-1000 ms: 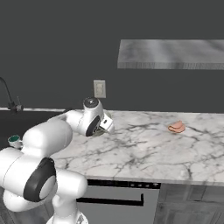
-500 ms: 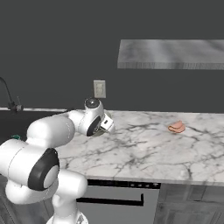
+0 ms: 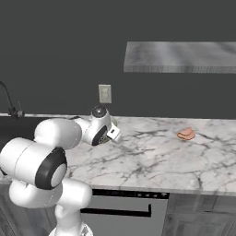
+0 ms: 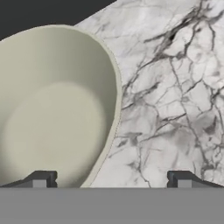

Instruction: Pick the mug and place it in the sink. Pick the bowl and place it in the open cabinet and then close the cabinet.

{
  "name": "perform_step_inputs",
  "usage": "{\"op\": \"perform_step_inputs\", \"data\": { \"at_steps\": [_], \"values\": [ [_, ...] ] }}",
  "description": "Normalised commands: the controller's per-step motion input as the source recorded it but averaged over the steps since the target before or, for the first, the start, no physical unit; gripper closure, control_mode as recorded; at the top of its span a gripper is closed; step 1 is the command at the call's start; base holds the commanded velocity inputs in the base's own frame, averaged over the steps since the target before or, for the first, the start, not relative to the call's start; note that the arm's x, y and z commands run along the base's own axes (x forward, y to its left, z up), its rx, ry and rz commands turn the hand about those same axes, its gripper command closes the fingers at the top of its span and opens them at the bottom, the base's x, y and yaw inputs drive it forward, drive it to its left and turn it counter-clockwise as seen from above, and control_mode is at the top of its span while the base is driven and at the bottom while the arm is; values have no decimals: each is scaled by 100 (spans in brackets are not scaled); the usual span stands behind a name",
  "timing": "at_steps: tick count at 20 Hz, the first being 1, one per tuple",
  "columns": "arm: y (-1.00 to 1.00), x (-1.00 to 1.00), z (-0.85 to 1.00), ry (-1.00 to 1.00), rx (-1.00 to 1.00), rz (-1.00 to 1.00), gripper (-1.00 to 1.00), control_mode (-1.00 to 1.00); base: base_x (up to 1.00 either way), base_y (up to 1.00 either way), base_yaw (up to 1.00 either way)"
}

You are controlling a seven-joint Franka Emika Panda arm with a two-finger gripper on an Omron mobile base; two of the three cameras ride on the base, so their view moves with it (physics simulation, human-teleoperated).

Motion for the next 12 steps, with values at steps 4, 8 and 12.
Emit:
{"op": "perform_step_inputs", "data": {
  "at_steps": [4, 8, 12],
  "values": [
    [4, 27, -13, 0, 0, -2, -100, -100, 0, 0, 0],
    [3, 29, -17, 0, 0, -3, -100, -100, 0, 0, 0],
    [1, 29, -18, 0, 0, -4, -100, -100, 0, 0, 0]
  ]
}}
